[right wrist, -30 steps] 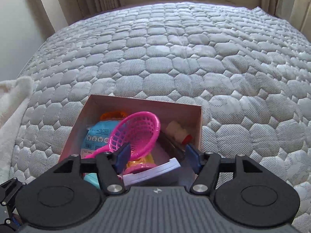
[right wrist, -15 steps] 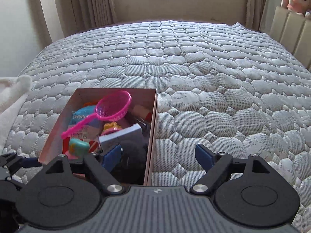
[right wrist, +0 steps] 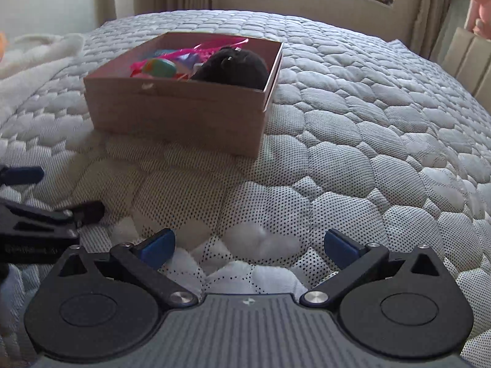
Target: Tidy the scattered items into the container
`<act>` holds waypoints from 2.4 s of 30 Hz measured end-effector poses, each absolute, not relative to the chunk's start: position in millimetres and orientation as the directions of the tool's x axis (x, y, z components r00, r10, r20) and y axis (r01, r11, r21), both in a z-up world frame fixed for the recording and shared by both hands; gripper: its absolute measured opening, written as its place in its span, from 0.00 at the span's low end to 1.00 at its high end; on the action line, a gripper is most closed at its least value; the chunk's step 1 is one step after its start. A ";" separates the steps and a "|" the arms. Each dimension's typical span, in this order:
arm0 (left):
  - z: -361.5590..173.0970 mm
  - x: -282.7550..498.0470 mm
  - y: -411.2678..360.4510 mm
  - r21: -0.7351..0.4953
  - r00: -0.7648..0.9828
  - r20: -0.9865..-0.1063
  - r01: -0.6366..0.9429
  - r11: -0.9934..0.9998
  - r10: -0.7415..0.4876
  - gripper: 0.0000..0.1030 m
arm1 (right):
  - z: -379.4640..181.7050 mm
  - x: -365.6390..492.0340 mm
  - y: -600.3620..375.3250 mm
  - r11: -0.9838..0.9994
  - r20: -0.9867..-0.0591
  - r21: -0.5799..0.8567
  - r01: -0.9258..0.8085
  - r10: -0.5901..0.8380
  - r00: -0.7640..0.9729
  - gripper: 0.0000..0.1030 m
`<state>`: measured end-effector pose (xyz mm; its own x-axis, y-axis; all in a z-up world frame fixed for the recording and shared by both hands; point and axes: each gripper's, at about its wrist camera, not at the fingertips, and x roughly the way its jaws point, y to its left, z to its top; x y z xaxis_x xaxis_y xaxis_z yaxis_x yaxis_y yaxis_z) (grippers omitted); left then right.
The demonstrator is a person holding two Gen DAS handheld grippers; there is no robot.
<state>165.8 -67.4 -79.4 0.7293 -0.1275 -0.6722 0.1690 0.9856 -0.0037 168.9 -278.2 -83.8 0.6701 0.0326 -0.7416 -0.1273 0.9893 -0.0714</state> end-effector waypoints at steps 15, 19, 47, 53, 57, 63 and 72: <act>-84.6 158.6 -70.9 0.019 0.767 -0.630 0.168 0.986 -0.118 1.00 | -100.9 148.5 -289.4 0.998 -0.620 0.011 -0.069 0.061 0.782 1.00; -84.9 158.6 -70.4 0.014 0.767 -0.630 0.168 0.986 -0.122 1.00 | -101.0 147.8 -287.4 0.998 -0.619 0.001 -0.068 0.054 0.784 1.00; -85.0 159.0 -70.4 0.014 0.767 -0.630 0.168 0.986 -0.122 1.00 | -101.3 147.1 -287.8 0.998 -0.619 0.005 -0.067 0.055 0.784 1.00; -84.8 158.9 -70.5 0.014 0.767 -0.630 0.168 0.986 -0.122 1.00 | -101.1 147.0 -287.8 0.998 -0.619 0.005 -0.067 0.056 0.784 1.00; -84.8 158.9 -70.5 0.014 0.767 -0.630 0.168 0.986 -0.122 1.00 | -101.1 146.9 -287.7 0.998 -0.619 0.005 -0.067 0.055 0.784 1.00; -84.8 158.8 -70.5 0.014 0.767 -0.630 0.168 0.986 -0.122 1.00 | -101.1 146.9 -287.7 0.998 -0.619 0.005 -0.067 0.055 0.784 1.00; -84.8 158.9 -70.5 0.014 0.767 -0.630 0.168 0.986 -0.122 1.00 | -101.1 146.9 -287.7 0.998 -0.619 0.005 -0.067 0.055 0.784 1.00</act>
<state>158.9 -70.5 -84.8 0.7667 -0.1218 -0.6303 0.1684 0.9856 0.0143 146.9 -287.7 -101.1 0.7836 0.0555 -0.6188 -0.0668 0.9978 0.0048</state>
